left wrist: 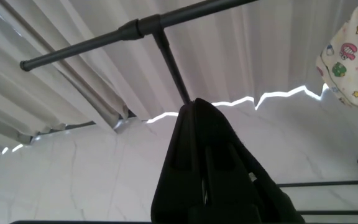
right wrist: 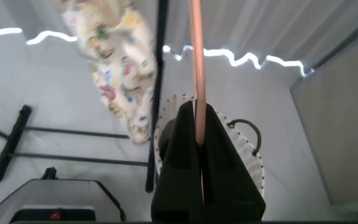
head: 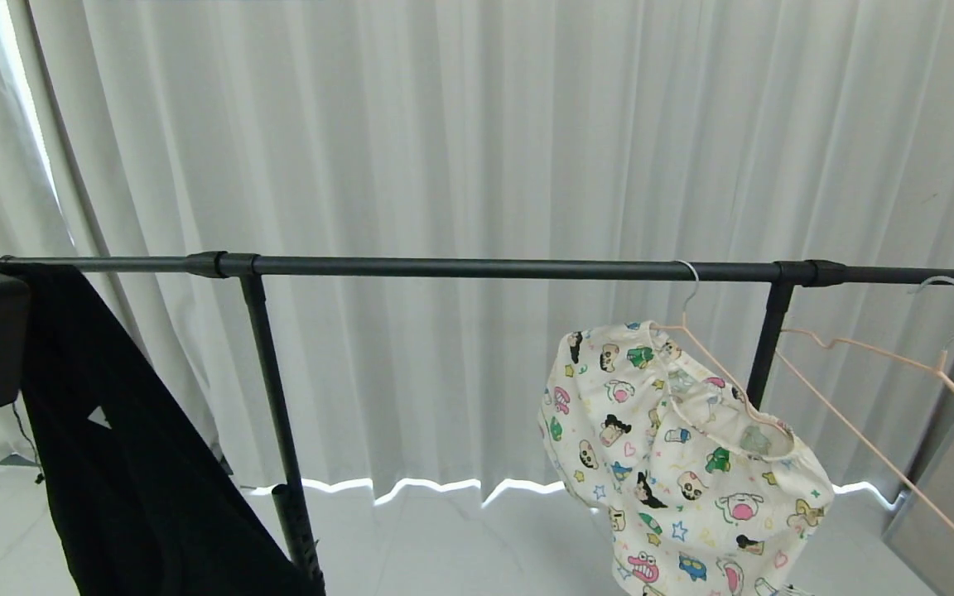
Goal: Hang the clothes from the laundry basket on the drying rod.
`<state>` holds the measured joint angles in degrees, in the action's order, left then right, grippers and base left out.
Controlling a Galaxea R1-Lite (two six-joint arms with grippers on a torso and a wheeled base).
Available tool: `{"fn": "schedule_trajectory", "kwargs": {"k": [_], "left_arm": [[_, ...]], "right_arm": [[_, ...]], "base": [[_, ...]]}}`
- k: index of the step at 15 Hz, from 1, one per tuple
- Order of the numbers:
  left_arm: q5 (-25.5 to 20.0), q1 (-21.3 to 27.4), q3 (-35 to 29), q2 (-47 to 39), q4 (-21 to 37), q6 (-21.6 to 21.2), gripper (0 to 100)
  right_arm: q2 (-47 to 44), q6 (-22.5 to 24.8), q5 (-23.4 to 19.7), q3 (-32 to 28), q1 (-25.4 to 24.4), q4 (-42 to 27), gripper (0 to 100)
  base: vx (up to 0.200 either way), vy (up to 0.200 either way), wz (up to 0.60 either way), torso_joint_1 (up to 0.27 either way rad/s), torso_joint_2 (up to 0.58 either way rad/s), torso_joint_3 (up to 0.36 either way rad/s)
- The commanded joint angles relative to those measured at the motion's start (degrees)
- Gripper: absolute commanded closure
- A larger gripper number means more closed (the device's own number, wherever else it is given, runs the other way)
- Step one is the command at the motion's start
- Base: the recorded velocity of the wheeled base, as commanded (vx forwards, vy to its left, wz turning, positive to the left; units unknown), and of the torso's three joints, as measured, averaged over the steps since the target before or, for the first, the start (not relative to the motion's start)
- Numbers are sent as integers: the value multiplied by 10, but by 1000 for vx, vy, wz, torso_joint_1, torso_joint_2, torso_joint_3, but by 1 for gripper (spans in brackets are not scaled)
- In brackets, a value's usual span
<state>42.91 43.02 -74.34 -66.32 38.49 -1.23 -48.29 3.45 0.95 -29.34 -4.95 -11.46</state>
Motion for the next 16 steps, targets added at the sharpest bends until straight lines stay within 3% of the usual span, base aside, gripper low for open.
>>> {"fn": "schedule_trajectory", "kwargs": {"k": [1,4,7,11,13,15,16], "left_arm": [[0,0,5,0,0,0,100],[0,0,9,0,0,0,100],[0,1,24,-1,0,0,100],[-1,26,38,-4,-1,2,100],[-1,52,53,-7,-2,4,100],[-1,63,86,-14,-29,4,100],[-1,63,127,-27,-87,4,100]], "right_arm": [[21,2,-6,3,-1,1,100],[21,2,-15,3,-9,12,100],[21,2,-24,1,-85,32,100],[12,1,-26,3,-220,41,100],[2,-7,-38,3,-308,42,100],[-5,-48,-63,3,-393,65,100],[-8,-105,-71,3,-488,88,100]], "base": [[-200,0,0,2,2,2],[-200,0,0,2,5,4],[-200,0,0,5,-1,2],[-200,0,0,6,4,4],[0,0,0,0,0,0],[0,0,0,0,0,0],[0,0,0,0,0,0]]}}
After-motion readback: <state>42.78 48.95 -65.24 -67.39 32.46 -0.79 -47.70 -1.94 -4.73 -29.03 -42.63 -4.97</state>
